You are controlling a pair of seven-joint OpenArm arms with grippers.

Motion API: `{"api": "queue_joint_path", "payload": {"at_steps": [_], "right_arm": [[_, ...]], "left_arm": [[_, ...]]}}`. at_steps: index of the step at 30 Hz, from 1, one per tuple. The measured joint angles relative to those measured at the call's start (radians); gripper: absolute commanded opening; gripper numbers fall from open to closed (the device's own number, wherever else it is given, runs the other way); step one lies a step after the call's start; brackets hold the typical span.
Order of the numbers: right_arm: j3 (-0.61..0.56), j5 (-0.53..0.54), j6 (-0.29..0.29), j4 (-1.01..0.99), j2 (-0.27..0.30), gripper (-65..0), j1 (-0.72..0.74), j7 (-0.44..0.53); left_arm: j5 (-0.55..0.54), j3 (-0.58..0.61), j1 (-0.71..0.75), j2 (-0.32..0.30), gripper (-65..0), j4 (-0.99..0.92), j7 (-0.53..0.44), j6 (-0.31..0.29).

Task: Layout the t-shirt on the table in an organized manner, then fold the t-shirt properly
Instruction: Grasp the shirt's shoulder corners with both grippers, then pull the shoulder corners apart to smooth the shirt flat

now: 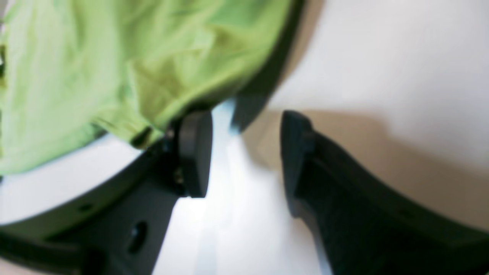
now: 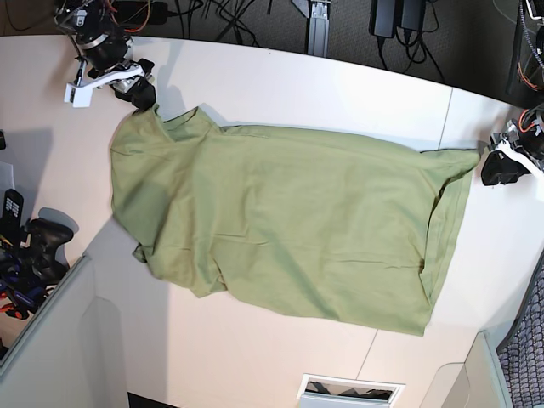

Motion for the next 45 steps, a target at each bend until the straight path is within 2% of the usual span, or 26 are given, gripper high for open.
{"api": "queue_joint_path", "payload": {"at_steps": [4, 7, 14, 19, 20, 23, 29, 34, 36, 39, 41, 45], "right_arm": [[-0.001, 0.000, 0.001, 0.000, -0.029, -35.3, 0.014, 0.000], [-0.001, -0.001, 0.001, 0.000, -0.029, -35.3, 0.017, -0.003], [-0.001, -0.001, 0.001, 0.000, -0.027, -35.3, 0.024, -0.005], [-0.001, -0.013, 0.001, -0.002, -0.027, -35.3, 0.049, -0.014], [-0.001, -0.018, 0.001, -0.002, -0.027, -35.3, 0.052, -0.015], [-0.001, -0.021, 0.001, -0.002, -0.027, -35.3, 0.056, -0.015], [-0.001, -0.025, 0.001, -0.002, -0.027, -35.3, 0.065, -0.014], [-0.012, -0.025, 0.001, -0.003, -0.027, -36.0, 0.074, -0.014], [-0.014, -0.026, 0.001, -0.003, -0.027, -40.6, 0.074, -0.009], [-0.014, -0.026, 0.000, -0.003, -0.027, -52.4, 0.074, 0.010], [-0.014, -0.027, 0.000, -0.003, -0.027, -63.7, 0.074, 0.014], [-0.014, -0.058, 0.000, -0.004, -0.027, -65.0, 0.093, 0.023]], "left_arm": [[-0.002, -0.013, 0.000, 0.019, -31.9, 0.000, -0.004, 0.004], [-0.002, -0.013, 0.000, 0.037, -31.9, 0.000, -0.004, 0.027], [-0.003, -0.012, 0.020, 0.094, -31.9, 0.000, -0.006, 0.030], [-0.036, -0.011, 0.031, 0.102, -31.9, 0.000, -0.003, 0.032], [-0.045, -0.011, 0.034, 0.102, -31.9, 0.000, -0.002, 0.025], [-0.105, -0.005, 0.050, 0.102, -31.9, 0.003, 0.019, -0.046], [-0.037, 0.112, 0.043, 0.102, -31.9, 0.004, -0.039, -0.051], [0.030, 0.130, 0.030, 0.105, -32.0, 0.008, -0.074, 0.003], [0.034, 0.130, 0.027, 0.105, -36.2, 0.008, -0.075, 0.003], [0.079, 0.130, 0.027, 0.105, -55.2, 0.008, -0.082, 0.007], [0.111, 0.129, 0.027, 0.105, -63.9, 0.008, -0.090, 0.010], [0.129, 0.130, 0.027, 0.106, -65.0, 0.008, -0.101, 0.010]]}}
